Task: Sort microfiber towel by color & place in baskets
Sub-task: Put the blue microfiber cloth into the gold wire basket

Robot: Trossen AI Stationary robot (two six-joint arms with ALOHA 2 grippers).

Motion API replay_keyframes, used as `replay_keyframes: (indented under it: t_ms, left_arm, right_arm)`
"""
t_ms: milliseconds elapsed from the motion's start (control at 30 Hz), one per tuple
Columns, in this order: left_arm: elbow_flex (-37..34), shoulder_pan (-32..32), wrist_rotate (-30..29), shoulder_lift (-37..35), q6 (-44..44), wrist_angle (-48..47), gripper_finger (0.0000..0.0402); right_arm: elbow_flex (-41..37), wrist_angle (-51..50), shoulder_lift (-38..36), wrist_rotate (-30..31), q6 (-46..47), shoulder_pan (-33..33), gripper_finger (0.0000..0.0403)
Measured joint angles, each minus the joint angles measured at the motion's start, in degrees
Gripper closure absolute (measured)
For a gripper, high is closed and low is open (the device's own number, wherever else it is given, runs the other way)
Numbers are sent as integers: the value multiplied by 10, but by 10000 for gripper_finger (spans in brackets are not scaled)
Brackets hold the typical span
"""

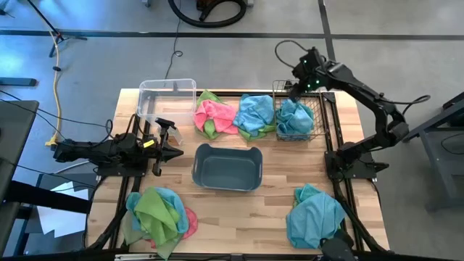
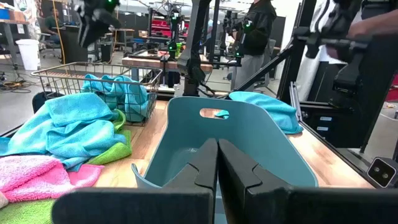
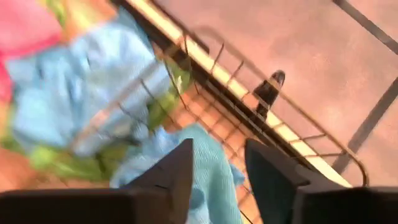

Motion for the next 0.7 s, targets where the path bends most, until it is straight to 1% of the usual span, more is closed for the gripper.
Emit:
replay_keyframes:
  t_ms: [67, 133, 233, 300, 367, 500, 600, 700]
  left_arm:
    - [0, 0, 0, 0, 0, 0, 402]
    - [0, 0, 0, 0, 0, 0, 402]
    - [0, 0, 0, 0, 0, 0, 402]
    - [0, 0, 0, 0, 0, 0, 402]
    - [0, 0, 0, 0, 0, 0, 402]
    - [0, 0, 0, 0, 0, 0, 402]
    - [0, 0, 0, 0, 0, 0, 402]
    - [0, 0, 0, 0, 0, 0, 401]
  right_arm:
    - [18, -3, 0, -33, 24, 3, 229]
    - [31, -1, 0, -85, 47, 9, 209]
    - [39, 21, 0, -169, 89, 22, 188]
    - [39, 39, 0, -207, 112, 37, 179]
    - [39, 53, 0, -217, 126, 57, 175]
    - [39, 82, 0, -217, 132, 102, 174]
    - [39, 104, 0, -199, 153, 130, 173]
    - [39, 100, 0, -204, 162, 152, 173]
